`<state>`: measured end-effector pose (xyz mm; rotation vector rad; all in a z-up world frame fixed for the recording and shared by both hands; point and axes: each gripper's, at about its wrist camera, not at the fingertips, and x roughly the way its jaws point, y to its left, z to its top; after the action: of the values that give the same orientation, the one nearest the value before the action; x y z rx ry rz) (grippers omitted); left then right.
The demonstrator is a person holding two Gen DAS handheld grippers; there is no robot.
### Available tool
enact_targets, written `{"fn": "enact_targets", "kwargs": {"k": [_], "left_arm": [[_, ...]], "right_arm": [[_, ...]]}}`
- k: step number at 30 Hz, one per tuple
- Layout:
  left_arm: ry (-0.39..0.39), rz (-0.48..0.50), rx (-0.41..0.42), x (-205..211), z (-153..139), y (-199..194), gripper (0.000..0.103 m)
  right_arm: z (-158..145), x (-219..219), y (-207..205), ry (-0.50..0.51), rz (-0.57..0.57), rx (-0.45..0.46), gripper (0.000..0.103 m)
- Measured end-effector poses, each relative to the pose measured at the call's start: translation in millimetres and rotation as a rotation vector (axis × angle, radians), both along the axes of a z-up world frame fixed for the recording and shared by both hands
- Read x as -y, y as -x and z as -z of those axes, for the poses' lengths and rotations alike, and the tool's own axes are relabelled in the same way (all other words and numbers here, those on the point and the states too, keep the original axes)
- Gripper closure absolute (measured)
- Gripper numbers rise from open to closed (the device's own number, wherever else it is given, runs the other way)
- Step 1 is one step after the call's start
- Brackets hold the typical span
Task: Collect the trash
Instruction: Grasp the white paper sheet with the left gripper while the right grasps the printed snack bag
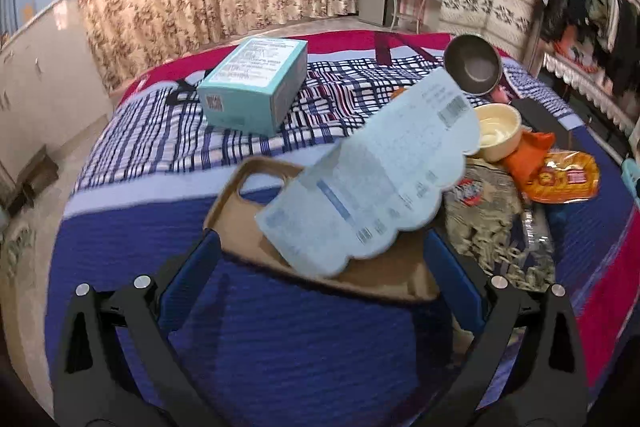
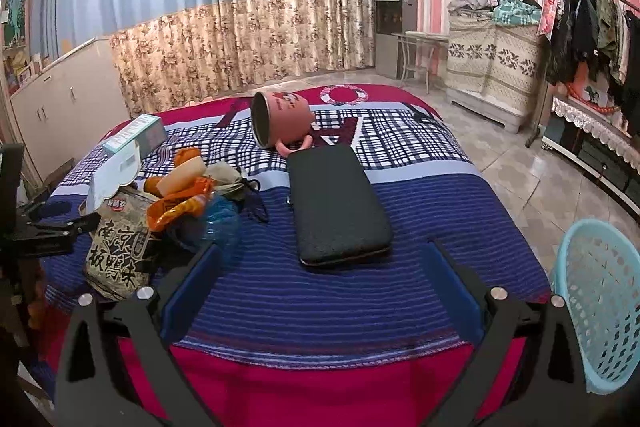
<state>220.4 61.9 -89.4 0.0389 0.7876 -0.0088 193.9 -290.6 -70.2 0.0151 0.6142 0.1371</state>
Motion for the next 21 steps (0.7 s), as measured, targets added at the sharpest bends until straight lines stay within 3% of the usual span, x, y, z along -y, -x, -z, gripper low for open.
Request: {"fn": "enact_targets", "kwargs": {"k": [9,10,13,18,21], "left_arm": [[0.016,0.194,-0.004,1.0,1.4,-33.2,0.006],[0.026,0.195,-0.015,1.5,3.0,-35.2,0.009],[0.057,0.199,-0.009,2.8,2.4,-28.8,0.031],[0.083,0.155,0.03,-3.2,-4.9,-10.4,0.037],[0.115,0.126,0.049,-13.5,-14.4,4.1,0.05]], "right_arm": [[0.8,0.2,-2.0,0.009,-0.004,-0.011,0.005],[0.3,-0.4,-1.8,0.012,-0.005,-0.011,0.005],[-2.8,-3.5,-0.8,0.019,-0.014,-0.009,0.005],[-11.0,-20.1,-2.1,0.02,-0.045,-0.021,0.005],[-15.0,-39.1,-0.8,-0.001,-0.081,-0.031,0.005]]}}
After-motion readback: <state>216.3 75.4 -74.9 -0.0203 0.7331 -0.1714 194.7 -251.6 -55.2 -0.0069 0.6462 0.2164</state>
